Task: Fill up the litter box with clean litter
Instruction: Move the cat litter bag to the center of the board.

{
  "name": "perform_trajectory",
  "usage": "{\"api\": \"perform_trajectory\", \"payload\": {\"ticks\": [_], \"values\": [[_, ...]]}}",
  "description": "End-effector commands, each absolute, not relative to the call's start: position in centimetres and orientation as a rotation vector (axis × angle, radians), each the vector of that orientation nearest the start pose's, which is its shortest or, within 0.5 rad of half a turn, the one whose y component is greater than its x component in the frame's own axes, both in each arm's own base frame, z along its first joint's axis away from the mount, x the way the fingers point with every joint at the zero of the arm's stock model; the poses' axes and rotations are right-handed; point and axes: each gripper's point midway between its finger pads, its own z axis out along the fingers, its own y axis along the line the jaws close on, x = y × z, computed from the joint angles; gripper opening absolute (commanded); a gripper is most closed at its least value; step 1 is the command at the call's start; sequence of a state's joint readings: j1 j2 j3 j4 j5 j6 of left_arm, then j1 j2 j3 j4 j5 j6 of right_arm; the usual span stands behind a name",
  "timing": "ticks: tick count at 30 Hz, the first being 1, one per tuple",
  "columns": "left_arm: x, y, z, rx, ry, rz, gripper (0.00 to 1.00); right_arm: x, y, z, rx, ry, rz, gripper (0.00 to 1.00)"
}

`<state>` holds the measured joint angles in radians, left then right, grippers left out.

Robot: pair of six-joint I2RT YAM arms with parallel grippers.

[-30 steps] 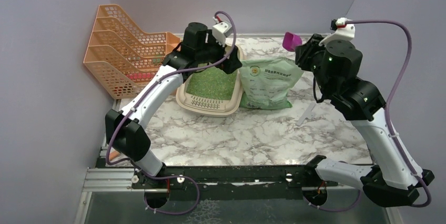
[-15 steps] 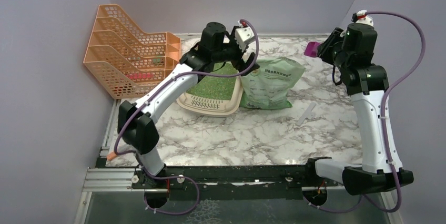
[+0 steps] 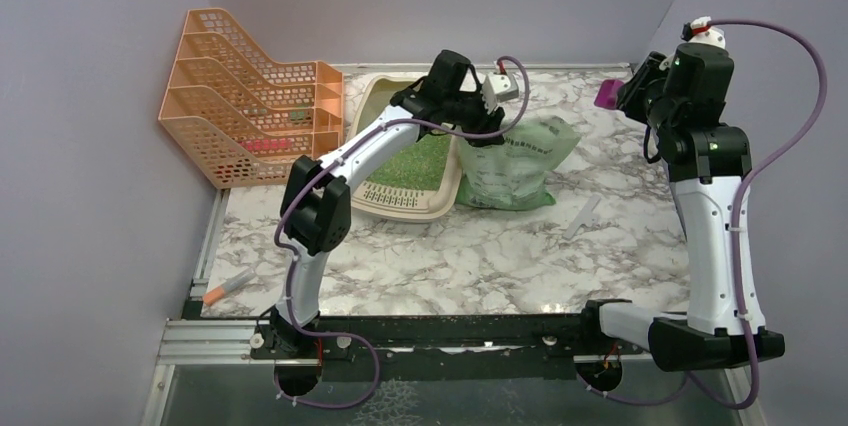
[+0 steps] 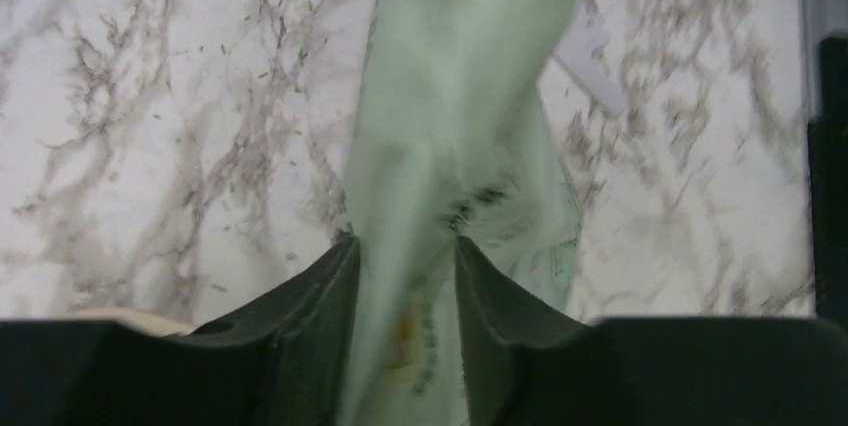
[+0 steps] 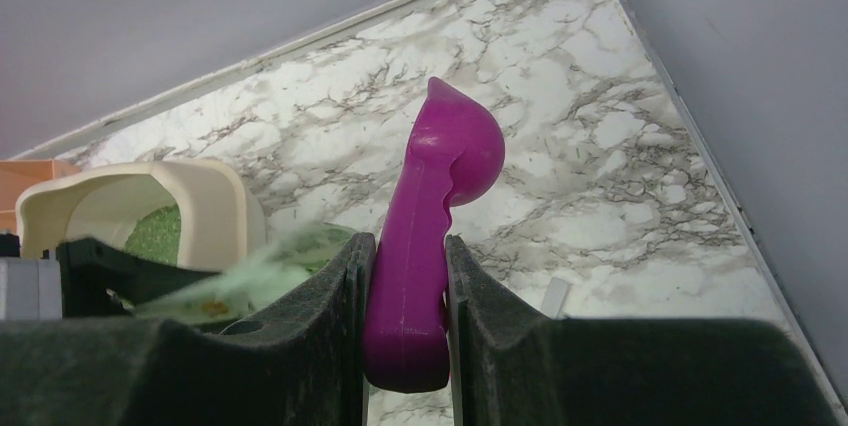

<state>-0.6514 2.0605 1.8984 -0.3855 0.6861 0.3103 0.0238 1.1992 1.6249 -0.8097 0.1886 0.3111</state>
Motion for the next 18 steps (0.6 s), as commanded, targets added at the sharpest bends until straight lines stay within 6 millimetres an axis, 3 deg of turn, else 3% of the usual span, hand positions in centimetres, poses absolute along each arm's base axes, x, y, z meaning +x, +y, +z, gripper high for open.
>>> {"api": "perform_trajectory", "payload": {"ticks": [1, 2, 6, 10, 16, 18], "values": [[33.4, -43.6, 22.1, 1.457, 1.644, -1.102, 0.19, 32.9, -2.3, 39.9, 0.407, 1.864, -0.013, 0.01], [32.6, -43.6, 21.9, 1.457, 1.678, -1.118, 0.02, 32.8, -2.5, 39.9, 0.412, 1.862, -0.019, 0.01], [27.4, -43.0, 22.2, 1.502, 1.760, -1.201, 0.00, 32.5, -2.7, 40.5, 0.414, 1.840, -0.027, 0.01], [22.2, -40.8, 23.5, 1.485, 1.818, -1.181, 0.00, 32.2, -2.6, 41.2, 0.402, 1.823, -0.020, 0.01], [20.3, -34.7, 29.2, 1.193, 1.840, -1.008, 0.00, 32.2, -0.9, 41.2, 0.344, 1.823, 0.078, 0.01], [19.6, -32.9, 30.1, 1.140, 1.830, -0.975, 0.00, 32.4, 0.0, 40.8, 0.317, 1.834, 0.126, 0.01]]}}
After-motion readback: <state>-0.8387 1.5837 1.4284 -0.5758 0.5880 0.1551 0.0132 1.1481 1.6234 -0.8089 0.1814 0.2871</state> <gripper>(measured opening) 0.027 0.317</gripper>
